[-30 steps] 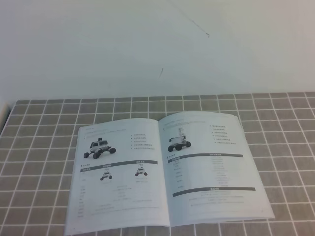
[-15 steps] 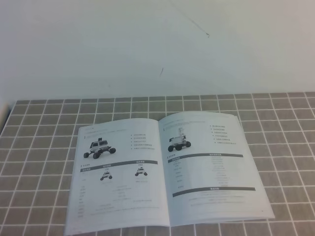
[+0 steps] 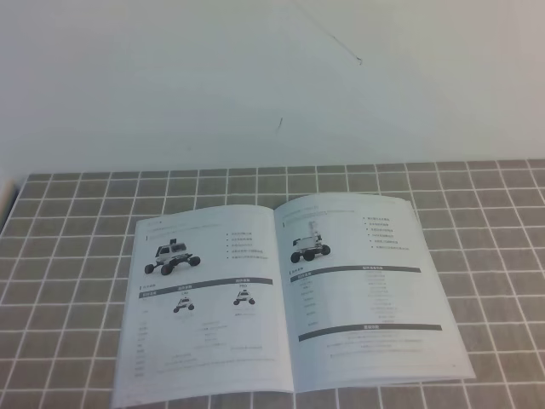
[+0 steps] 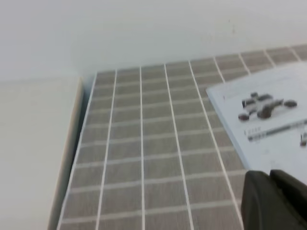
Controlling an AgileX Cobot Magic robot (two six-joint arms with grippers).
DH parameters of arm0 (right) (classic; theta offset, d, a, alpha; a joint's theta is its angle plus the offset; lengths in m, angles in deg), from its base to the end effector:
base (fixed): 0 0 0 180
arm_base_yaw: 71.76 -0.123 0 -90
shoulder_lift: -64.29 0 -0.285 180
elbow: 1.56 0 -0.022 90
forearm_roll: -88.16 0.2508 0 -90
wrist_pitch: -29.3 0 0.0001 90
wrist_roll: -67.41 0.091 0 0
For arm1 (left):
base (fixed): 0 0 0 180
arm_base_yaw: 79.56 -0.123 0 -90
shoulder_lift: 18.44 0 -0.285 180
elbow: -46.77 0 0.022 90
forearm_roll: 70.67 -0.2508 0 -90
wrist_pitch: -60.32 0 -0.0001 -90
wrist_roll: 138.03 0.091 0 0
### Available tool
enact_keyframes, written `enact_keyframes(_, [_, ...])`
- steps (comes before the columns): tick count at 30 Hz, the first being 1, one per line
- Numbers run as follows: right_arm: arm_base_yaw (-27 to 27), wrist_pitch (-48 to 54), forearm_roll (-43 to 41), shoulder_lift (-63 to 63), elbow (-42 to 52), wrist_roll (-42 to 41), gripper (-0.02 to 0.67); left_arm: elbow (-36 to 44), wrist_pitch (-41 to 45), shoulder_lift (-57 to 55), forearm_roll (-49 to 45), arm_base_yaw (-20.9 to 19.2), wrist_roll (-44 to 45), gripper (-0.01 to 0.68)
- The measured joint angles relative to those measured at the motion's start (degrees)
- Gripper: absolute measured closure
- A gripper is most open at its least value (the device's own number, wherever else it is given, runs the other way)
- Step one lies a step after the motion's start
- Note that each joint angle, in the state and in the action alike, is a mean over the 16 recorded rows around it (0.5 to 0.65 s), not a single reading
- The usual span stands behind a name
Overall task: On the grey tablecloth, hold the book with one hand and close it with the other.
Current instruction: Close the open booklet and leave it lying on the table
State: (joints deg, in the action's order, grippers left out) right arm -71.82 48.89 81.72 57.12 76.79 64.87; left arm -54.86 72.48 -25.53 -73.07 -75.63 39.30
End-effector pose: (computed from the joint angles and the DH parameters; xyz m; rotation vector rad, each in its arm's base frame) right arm 0.0534 -0.0034 0.1765 -0.1123 1.8311 -0.1393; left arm 0.0556 -0.0030 0.1878 0.0470 1.7032 -0.0478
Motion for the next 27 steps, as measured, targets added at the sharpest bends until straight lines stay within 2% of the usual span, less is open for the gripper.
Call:
enact_keyframes(7, [0.0, -6.14, -1.67, 0.0, 0.26, -0.09, 0.652, 0.09, -12.25, 0.0, -0.54, 0.0, 0.4, 0.676])
enact_keyframes(14, [0.0, -22.85, -3.0, 0.0, 0.52, 0.8, 0.652, 0.08, -23.79, 0.0, -0.73, 0.0, 0.41, 0.676])
enact_keyframes(22, [0.0, -45.5, -2.51, 0.04, 0.55, 3.92, 0.652, 0.08, -30.05, 0.0, -0.71, 0.0, -0.36, 0.676])
enact_keyframes(27, [0.0, -52.6, -1.72, 0.07, -0.33, 6.56, 0.652, 0.08, -31.34, 0.0, 0.35, 0.0, -1.3, 0.676])
